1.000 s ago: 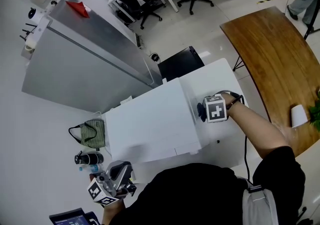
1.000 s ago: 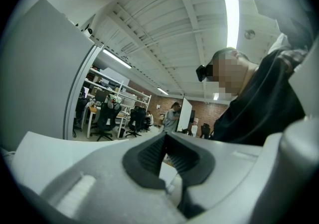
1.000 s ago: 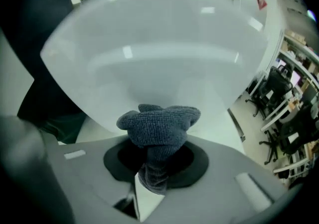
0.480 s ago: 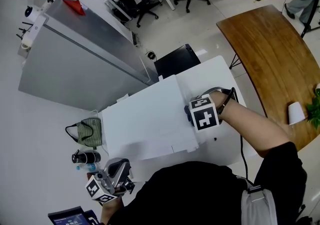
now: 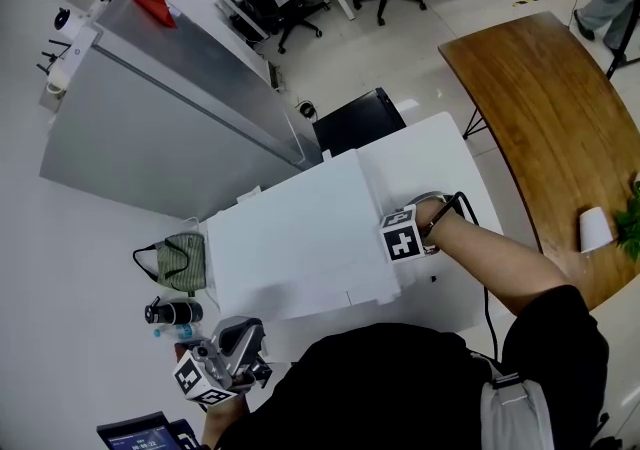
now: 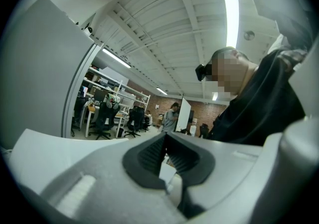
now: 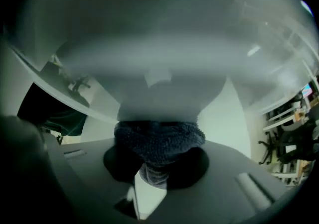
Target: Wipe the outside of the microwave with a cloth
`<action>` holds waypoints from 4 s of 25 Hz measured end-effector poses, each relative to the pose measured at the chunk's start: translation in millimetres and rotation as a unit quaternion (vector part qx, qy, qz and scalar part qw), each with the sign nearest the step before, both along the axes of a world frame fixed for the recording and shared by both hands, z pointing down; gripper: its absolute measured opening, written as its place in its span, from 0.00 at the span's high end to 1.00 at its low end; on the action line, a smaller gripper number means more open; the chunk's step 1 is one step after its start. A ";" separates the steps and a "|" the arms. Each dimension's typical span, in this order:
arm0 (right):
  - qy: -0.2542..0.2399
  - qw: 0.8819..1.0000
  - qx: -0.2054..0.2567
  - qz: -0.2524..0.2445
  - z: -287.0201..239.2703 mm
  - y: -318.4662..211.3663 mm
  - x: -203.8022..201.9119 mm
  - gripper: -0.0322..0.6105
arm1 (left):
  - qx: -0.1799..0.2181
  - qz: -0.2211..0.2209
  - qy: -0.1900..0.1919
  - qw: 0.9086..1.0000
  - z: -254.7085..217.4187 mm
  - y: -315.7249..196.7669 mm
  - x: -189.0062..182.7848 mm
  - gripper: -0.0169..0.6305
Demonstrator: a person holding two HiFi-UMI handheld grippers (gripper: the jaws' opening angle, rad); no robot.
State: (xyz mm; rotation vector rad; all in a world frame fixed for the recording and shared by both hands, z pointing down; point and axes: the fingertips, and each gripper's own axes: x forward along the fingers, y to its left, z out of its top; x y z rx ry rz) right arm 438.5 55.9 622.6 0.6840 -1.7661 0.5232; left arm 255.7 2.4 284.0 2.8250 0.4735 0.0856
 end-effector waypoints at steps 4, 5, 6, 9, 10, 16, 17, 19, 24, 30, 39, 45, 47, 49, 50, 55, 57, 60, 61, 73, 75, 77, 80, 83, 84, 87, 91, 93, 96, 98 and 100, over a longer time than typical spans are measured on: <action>-0.031 0.999 -0.018 -0.003 61.1 5.2 -8.0 0.80 | 0.002 -0.001 -0.001 1.000 3.7 -4.7 -4.5 0.97; -0.037 0.999 -0.018 -0.003 71.2 5.3 -8.6 0.80 | 0.002 0.000 0.001 1.000 1.6 -2.0 -1.4 0.97; -0.046 0.999 -0.014 0.000 78.4 4.9 -8.8 0.80 | 0.002 0.002 0.002 1.000 -0.7 0.7 2.0 0.97; -0.082 0.996 0.010 0.019 84.5 2.8 -9.1 0.80 | 0.001 0.002 0.001 1.000 -1.4 2.2 3.7 0.97; -0.091 0.995 0.017 0.027 82.2 3.2 -9.4 0.80 | 0.002 0.002 0.000 1.000 0.1 1.0 1.7 0.97; -0.134 0.983 0.094 0.078 -29.8 10.2 1.2 0.81 | -0.002 0.008 0.011 1.000 -12.3 9.6 13.8 0.97; -0.133 0.982 0.108 0.077 -55.0 10.3 1.2 0.81 | -0.001 0.006 0.007 1.000 -7.5 5.9 9.6 0.97; -0.118 0.983 0.126 0.058 -92.8 10.9 -5.2 0.81 | 0.001 0.005 -0.001 1.000 4.2 -2.1 -1.3 0.97; -0.066 0.992 0.106 0.034 -106.7 9.9 -12.6 0.81 | -0.001 0.008 0.006 1.000 -1.7 1.7 1.9 0.97; -0.016 0.998 0.058 0.021 -87.5 13.5 -9.0 0.81 | 0.001 0.001 0.004 1.000 3.6 -3.9 -9.1 0.97; -0.037 0.999 -0.009 0.037 39.2 13.5 -14.8 0.80 | -0.004 0.000 0.006 1.000 1.7 -1.6 -8.5 0.97; -0.075 0.996 -0.002 0.050 83.7 11.2 -17.0 0.81 | -0.003 0.000 0.006 1.000 5.1 -3.8 -10.5 0.97; -0.086 0.995 0.002 0.052 73.6 16.4 -18.5 0.81 | -0.006 0.003 0.011 1.000 -1.9 3.0 -2.7 0.97; -0.098 0.993 0.008 0.059 44.4 25.8 -20.6 0.81 | -0.008 0.006 0.016 1.000 -9.3 8.3 5.3 0.97; -0.104 0.993 0.014 0.061 23.0 30.4 -22.9 0.81 | -0.009 0.007 0.018 1.000 -12.2 9.5 8.5 0.97; -0.104 0.994 0.035 0.021 -81.9 50.9 -48.1 0.81 | -0.009 0.001 0.008 1.000 3.3 -3.7 -5.1 0.97; -0.075 0.997 0.027 0.008 -96.9 53.1 -53.8 0.81 | -0.009 0.010 0.014 1.000 -5.3 6.0 5.1 0.97; -0.025 1.000 -0.001 0.005 -84.8 50.2 -52.7 0.80 | -0.011 0.013 0.017 1.000 -8.8 9.3 8.2 0.97; -0.014 1.000 -0.010 0.005 -73.1 48.0 -51.0 0.80 | -0.011 0.011 0.016 1.000 -7.5 7.4 5.7 0.97; -0.082 0.996 -0.020 0.021 65.8 50.3 -59.8 0.80 | -0.010 0.004 0.017 1.000 -5.6 4.5 -3.5 0.97; -0.096 0.995 -0.013 0.030 64.7 49.7 -59.4 0.80 | -0.014 0.005 0.019 1.000 -9.6 8.7 1.6 0.97; -0.106 0.994 -0.009 0.040 64.3 49.5 -60.0 0.80 | -0.012 0.009 0.019 1.000 -6.5 9.5 -0.5 0.97; -0.118 0.991 -0.002 0.056 63.6 48.3 -60.2 0.80 | -0.009 0.020 0.022 1.000 -3.6 11.7 -1.8 0.97; -0.143 0.984 0.005 0.103 66.6 53.6 -52.0 0.80 | -0.010 0.023 0.027 0.999 -2.7 11.4 -5.3 0.97; -0.154 0.980 0.008 0.129 66.1 58.4 -45.4 0.80 | -0.010 0.023 0.028 0.999 -1.8 10.0 -8.3 0.97; -0.195 0.957 0.055 0.208 38.7 64.0 -23.0 0.80 | -0.014 0.024 0.036 0.999 -4.9 7.7 -14.4 0.97; -0.246 0.905 0.157 0.309 -29.5 68.6 4.8 0.80 | -0.017 0.037 0.052 0.998 -11.3 4.9 -31.6 0.97; -0.268 0.873 0.214 0.348 -72.4 72.1 9.6 0.80 | -0.018 0.046 0.059 0.997 -13.4 0.7 -51.1 0.97; -0.286 0.825 0.298 0.385 -146.0 72.7 7.3 0.80 | -0.017 0.057 0.087 0.994 -21.5 -7.0 -82.8 0.97; -0.287 0.800 0.344 0.398 -187.7 72.2 -6.7 0.80 | -0.018 0.062 0.105 0.992 -22.6 -14.8 -109.7 0.97; -0.289 0.780 0.376 0.409 -219.3 71.9 -37.4 0.80 | -0.025 0.070 0.115 0.991 -19.4 -22.6 -144.5 0.97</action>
